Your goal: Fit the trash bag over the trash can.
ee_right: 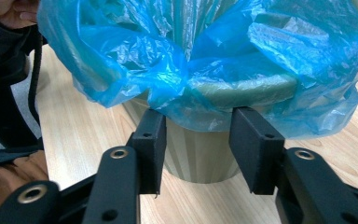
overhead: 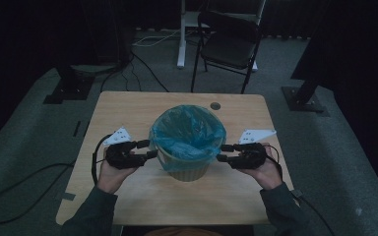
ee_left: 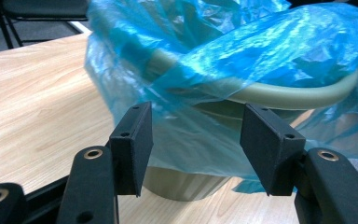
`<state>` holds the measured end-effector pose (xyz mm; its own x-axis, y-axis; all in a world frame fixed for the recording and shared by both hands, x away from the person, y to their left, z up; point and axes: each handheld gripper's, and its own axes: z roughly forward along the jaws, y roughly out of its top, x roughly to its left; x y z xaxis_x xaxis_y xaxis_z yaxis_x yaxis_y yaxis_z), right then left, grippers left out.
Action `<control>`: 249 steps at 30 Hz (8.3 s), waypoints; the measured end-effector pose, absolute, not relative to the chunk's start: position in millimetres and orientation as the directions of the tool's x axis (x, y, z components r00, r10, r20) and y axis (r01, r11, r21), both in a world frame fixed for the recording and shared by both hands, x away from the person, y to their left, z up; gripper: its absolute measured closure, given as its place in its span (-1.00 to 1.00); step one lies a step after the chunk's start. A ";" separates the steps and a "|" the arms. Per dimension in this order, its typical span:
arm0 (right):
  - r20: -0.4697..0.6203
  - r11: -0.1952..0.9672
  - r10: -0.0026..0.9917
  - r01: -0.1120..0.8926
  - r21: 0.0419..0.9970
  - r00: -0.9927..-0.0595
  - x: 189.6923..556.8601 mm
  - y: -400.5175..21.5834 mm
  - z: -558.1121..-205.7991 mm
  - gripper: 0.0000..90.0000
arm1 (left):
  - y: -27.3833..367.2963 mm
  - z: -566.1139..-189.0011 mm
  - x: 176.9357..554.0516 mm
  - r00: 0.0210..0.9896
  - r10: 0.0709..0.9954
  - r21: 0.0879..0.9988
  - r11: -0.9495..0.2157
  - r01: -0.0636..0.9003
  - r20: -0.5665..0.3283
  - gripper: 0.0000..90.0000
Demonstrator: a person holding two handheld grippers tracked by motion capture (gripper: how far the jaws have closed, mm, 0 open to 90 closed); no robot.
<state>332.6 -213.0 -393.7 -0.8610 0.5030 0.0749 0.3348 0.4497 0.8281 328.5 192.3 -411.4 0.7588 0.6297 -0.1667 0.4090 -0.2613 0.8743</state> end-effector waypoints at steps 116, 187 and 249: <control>0.173 0.484 0.466 0.414 0.771 -0.867 334.7 -228.5 -416.6 0.98 | 179.5 -425.5 317.9 0.763 0.640 0.854 -0.344 0.391 -0.091 1.00; 0.169 0.295 0.652 0.453 0.841 -0.739 430.1 -216.1 -367.9 1.00 | 185.1 -439.4 331.5 0.708 0.697 0.837 -0.319 0.445 -0.111 0.88; 0.173 0.262 0.734 0.509 0.820 -0.657 441.5 -239.5 -389.9 0.57 | 241.0 -413.2 322.8 0.637 0.757 0.891 -0.178 0.418 -0.147 0.33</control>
<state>441.5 -239.5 -389.9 -0.6566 0.7341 0.1731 0.5092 0.2621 0.8198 322.8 241.0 -413.2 0.6366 0.7571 -0.1471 0.4176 -0.1781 0.8910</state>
